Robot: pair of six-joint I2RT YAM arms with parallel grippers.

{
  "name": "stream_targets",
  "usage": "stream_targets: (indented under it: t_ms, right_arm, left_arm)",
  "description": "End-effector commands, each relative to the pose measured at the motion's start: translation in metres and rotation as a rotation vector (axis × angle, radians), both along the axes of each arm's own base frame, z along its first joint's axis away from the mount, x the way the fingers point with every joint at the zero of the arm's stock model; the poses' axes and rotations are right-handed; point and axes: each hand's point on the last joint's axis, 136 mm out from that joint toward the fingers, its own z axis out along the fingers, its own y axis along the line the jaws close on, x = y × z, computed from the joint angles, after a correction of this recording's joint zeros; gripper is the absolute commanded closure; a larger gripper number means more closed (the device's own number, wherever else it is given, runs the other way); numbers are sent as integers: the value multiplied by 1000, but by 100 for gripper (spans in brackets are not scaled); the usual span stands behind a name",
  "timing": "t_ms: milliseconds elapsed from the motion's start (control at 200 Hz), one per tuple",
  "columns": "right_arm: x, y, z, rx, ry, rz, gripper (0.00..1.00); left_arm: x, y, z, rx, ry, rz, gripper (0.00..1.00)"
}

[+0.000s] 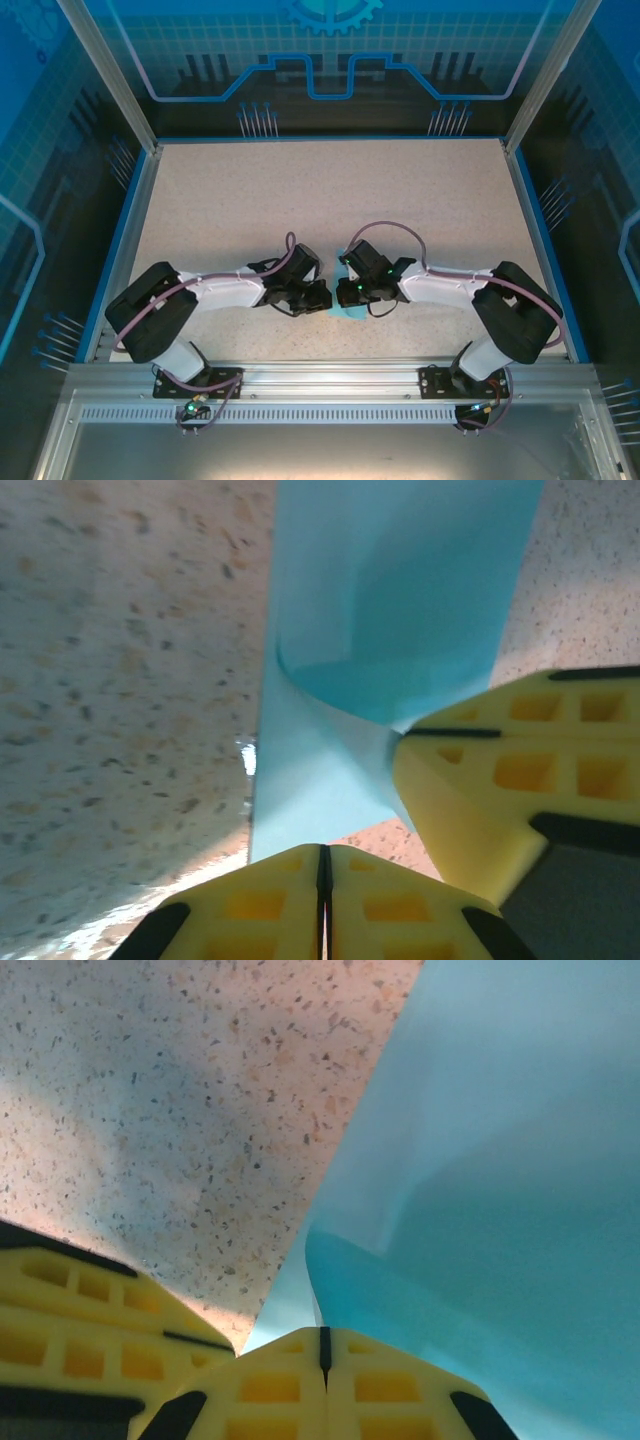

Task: Fold a paper plane with a square sheet of paper (pick it up from the middle)
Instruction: Fold the triangle a second time at the center of the table.

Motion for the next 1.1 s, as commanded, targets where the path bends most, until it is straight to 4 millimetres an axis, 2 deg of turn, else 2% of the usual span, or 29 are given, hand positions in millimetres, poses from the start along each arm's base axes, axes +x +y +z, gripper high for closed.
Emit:
stream_targets:
  t_ms: [0, 210, 500, 840, 1095]
  right_arm:
    - [5, 0, 8, 50, -12, -22, 100]
    - [4, -2, 7, 52, -12, -30, 100]
    - [7, -13, 8, 50, -19, -35, 100]
    - [15, -32, 10, 63, -36, 106, 100]
    - [14, -35, -4, 46, -22, 207, 99]
  left_arm:
    - [2, -19, 9, -50, 2, -23, 88]
    - [1, -14, -8, -10, 27, -3, 88]
    - [-3, 5, -32, 109, 50, 10, 91]
    - [-1, 7, -38, 150, 49, -4, 93]
    - [1, 5, -35, 154, 42, -21, 92]
